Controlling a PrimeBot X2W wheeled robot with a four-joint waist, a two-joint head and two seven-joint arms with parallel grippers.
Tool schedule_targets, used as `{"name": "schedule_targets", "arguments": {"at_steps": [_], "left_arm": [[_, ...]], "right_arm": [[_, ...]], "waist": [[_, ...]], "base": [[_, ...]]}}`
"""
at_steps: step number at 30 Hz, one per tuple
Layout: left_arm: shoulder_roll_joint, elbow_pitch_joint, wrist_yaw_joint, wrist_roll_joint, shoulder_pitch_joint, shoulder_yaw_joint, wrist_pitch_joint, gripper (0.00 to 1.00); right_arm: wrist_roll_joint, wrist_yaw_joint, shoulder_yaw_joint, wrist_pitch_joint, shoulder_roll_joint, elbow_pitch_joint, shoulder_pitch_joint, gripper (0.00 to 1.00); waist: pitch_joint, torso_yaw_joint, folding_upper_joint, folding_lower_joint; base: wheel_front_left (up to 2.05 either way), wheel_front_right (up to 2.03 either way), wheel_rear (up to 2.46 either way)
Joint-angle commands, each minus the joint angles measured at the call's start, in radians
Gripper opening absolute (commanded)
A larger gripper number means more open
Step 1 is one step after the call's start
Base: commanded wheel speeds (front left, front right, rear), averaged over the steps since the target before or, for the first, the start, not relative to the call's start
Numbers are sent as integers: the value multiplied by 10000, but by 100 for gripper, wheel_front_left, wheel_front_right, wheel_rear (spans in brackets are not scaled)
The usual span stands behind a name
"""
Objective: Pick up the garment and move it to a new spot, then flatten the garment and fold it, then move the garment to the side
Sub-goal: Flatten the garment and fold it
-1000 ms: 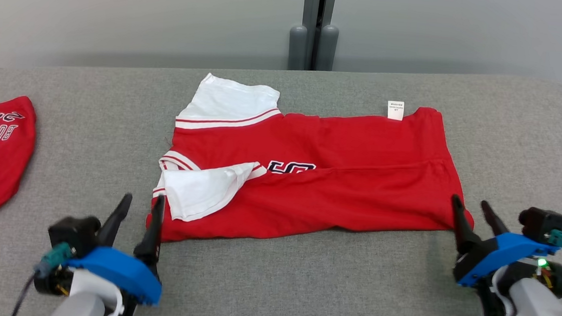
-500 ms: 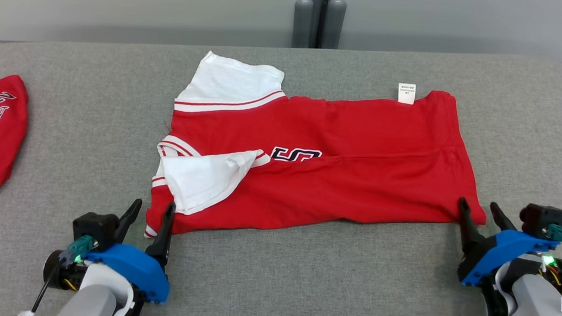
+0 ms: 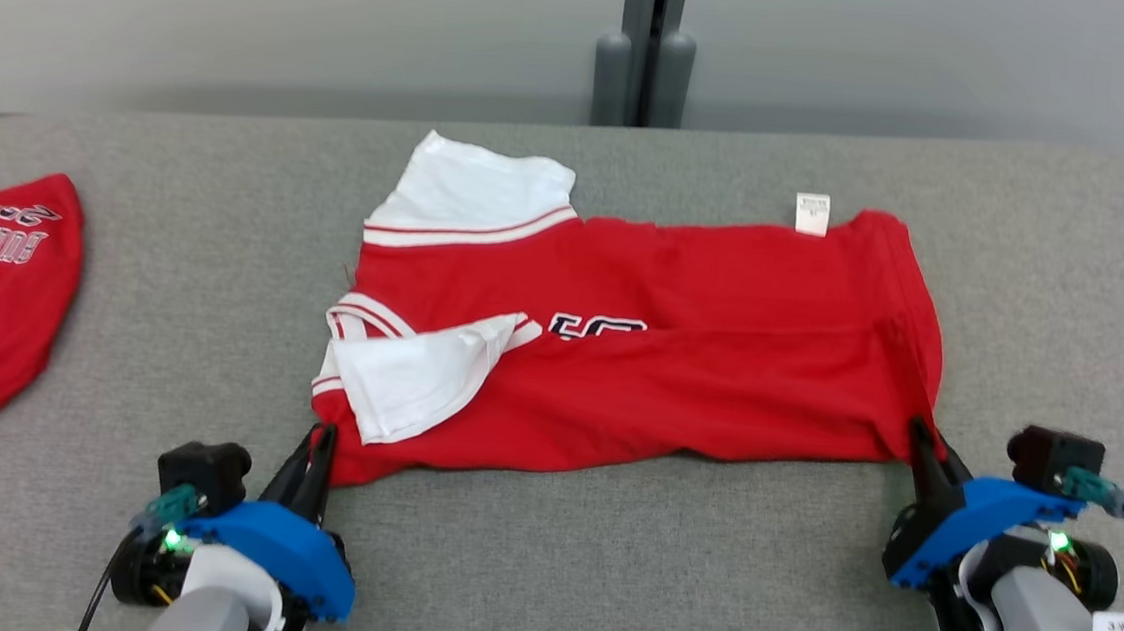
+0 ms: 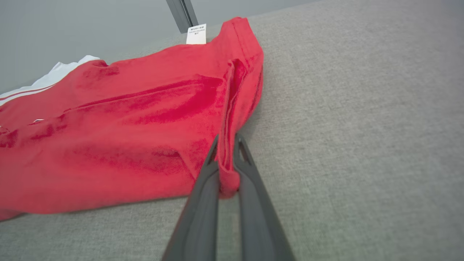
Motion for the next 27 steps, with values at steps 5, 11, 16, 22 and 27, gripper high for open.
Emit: {"name": "schedule_targets", "arguments": {"at_steps": [5,11,16,22,27], "left_arm": [[245,-1135,-52,67,1183,479,-58,0],[420,-2796,270,335,3004,1046,-61,0],[463,-3651,587,411,4224,977,-61,0],[327,-4207,918,432,4726,871,42,100],[288,-4612,1077,666,4532,1311,-53,100]], "right_arm": [[424,1,-168,-33,-181,-898,1236,0],[935,1,-116,-33,-423,-2291,2927,0],[1207,1,31,119,-652,-3059,4114,0],[1012,1,-129,370,-622,-3432,4885,100],[334,1,-558,150,-590,-3841,4802,100]], "waist": [[-671,40,0,-1],[-1244,96,0,-1],[-1416,117,0,-1],[-1488,74,0,-1],[-1573,-33,0,-1]], "base": [[0,0,0],[0,0,0],[0,0,0],[0,0,0],[0,0,0]]}}
